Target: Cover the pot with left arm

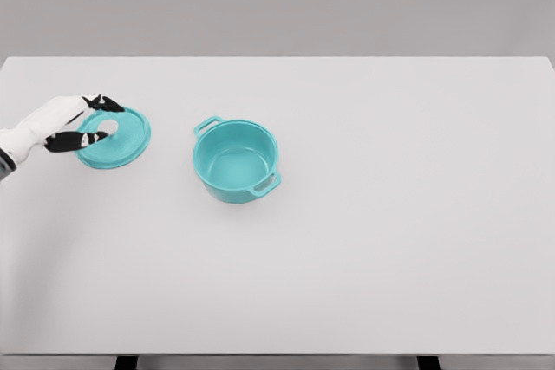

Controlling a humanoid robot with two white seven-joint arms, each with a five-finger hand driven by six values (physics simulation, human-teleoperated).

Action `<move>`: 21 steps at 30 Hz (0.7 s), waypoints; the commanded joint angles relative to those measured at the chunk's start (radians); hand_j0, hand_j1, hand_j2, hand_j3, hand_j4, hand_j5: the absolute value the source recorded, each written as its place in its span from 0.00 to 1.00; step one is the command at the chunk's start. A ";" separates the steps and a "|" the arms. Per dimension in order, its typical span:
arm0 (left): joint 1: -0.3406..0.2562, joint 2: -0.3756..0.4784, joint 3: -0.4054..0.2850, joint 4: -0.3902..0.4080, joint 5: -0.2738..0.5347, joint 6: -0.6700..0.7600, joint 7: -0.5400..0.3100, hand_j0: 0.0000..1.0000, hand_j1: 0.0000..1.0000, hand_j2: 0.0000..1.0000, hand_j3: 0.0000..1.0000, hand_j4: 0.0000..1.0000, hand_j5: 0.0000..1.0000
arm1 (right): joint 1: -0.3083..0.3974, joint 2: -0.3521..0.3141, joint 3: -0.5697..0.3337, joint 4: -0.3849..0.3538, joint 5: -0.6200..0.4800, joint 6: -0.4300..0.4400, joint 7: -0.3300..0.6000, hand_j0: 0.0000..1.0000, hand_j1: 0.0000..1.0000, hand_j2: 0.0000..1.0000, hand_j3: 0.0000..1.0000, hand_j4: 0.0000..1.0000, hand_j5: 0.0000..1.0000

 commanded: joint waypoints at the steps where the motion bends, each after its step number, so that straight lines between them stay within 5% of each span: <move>1: -0.003 -0.001 0.002 0.014 0.006 0.001 -0.003 0.68 0.68 0.68 0.68 0.68 0.68 | -0.002 0.000 0.000 0.000 0.000 0.000 0.000 1.00 1.00 1.00 1.00 1.00 1.00; 6: -0.022 -0.019 0.027 0.017 -0.001 0.001 -0.138 0.68 0.68 0.68 0.68 0.68 0.68 | 0.000 0.000 0.000 0.000 0.000 0.000 0.000 1.00 1.00 1.00 1.00 1.00 1.00; 21: -0.041 -0.013 0.067 0.025 -0.067 0.001 -0.139 0.68 0.68 0.68 0.68 0.68 0.68 | 0.000 0.000 0.000 0.001 0.000 0.000 0.000 1.00 1.00 1.00 1.00 1.00 1.00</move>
